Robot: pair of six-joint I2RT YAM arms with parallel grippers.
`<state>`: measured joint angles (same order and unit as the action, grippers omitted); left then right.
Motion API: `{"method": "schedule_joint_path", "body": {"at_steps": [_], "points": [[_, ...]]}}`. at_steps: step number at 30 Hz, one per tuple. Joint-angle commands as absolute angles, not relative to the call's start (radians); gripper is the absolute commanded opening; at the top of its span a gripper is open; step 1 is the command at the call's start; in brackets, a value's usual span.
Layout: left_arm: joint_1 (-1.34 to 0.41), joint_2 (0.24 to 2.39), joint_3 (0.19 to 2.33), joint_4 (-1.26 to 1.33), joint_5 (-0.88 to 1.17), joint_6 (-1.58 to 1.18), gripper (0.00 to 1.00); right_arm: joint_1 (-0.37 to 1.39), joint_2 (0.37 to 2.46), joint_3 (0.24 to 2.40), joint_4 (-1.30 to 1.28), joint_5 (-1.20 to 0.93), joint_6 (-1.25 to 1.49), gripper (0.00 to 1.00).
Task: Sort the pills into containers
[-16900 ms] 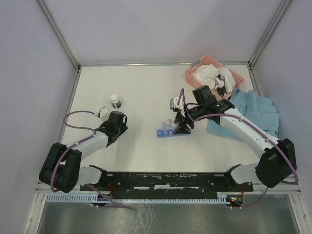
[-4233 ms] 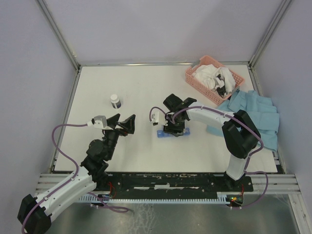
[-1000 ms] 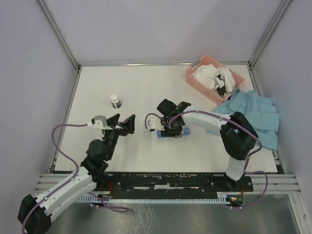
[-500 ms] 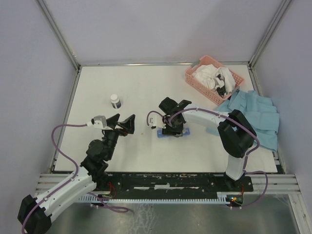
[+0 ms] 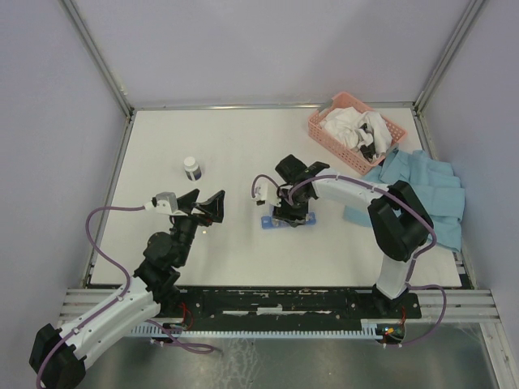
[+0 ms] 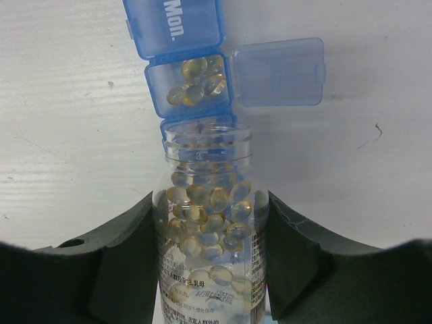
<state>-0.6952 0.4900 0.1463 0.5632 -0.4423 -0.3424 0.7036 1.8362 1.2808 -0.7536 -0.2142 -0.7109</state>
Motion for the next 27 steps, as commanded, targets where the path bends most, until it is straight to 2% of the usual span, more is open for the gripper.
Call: {"method": "schedule_joint_path", "body": {"at_steps": [1,11,22,24,27], "points": [[-0.69,0.482,0.155,0.586,-0.453,-0.367,1.0,0.669,1.753,1.253,-0.708,-0.34,-0.706,0.08],[-0.69,0.486,0.164,0.573,-0.453,-0.369,1.0,0.597,1.603,1.113,-0.543,-0.612,-0.702,0.09],[-0.689,0.509,0.217,0.457,-0.434,-0.415,1.0,0.495,1.482,0.946,-0.227,-0.901,-0.525,0.09],[-0.689,0.519,0.233,0.427,-0.408,-0.447,1.0,0.471,1.455,0.901,-0.122,-0.976,-0.452,0.09],[-0.684,0.547,0.24,0.421,-0.328,-0.518,1.0,0.438,1.412,0.784,0.238,-1.071,-0.239,0.1]]}}
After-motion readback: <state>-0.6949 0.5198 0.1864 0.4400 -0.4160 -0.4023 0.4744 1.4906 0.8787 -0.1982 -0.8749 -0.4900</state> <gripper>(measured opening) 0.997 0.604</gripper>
